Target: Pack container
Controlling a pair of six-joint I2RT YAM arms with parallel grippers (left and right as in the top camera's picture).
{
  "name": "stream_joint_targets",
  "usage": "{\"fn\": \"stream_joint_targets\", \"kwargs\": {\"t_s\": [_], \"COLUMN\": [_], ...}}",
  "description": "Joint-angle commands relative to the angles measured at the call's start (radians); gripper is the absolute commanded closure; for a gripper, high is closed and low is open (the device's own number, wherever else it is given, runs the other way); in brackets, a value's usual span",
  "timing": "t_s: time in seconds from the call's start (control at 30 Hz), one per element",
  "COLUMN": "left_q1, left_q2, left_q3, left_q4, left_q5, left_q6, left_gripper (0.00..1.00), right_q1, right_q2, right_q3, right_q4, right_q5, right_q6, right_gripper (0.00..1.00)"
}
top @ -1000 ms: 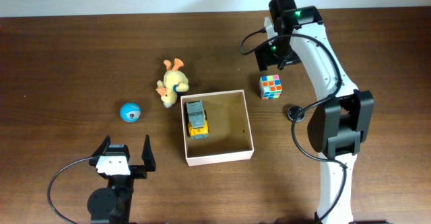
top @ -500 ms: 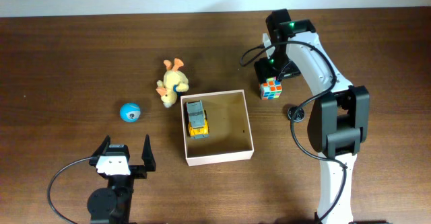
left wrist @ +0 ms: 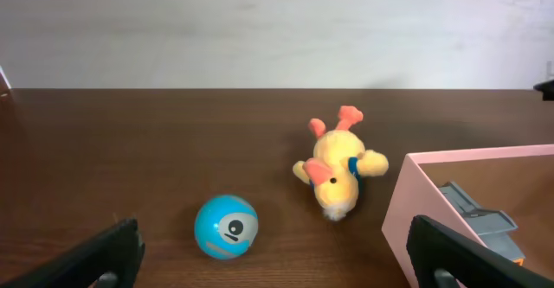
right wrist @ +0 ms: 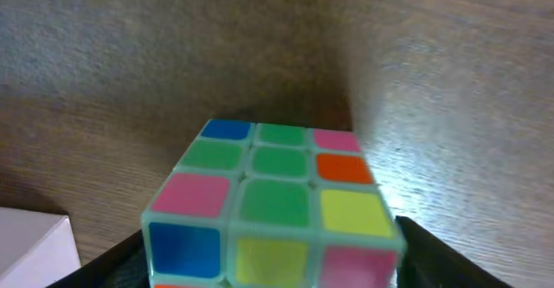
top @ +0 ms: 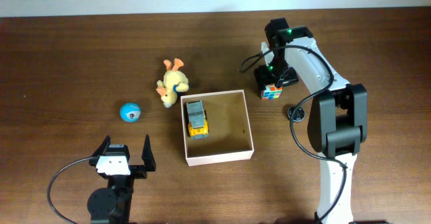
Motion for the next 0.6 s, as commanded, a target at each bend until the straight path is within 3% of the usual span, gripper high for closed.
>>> {"fn": "stream_joint_targets", "kwargs": {"t_s": [0.0, 0.23, 0.57], "left_q1": [0.007, 0.007, 0.007], "left_q2": [-0.004, -0.004, -0.004], "left_q3": [-0.01, -0.01, -0.01], "left_q4": [0.003, 0.003, 0.003], "left_q5": [0.014, 0.013, 0.014], "left_q6": [-0.006, -0.006, -0.006], "left_gripper": [0.01, 0.01, 0.01], "right_q1": [0.004, 0.004, 0.004], "right_q2": [0.004, 0.004, 0.004], "right_q3": [-0.015, -0.014, -0.014], "right_q4": [0.007, 0.013, 0.013], "right_q5": [-0.025, -0.024, -0.024], "right_q6": [-0.002, -0.002, -0.003], "right_gripper": [0.26, 0.38, 0.39]}}
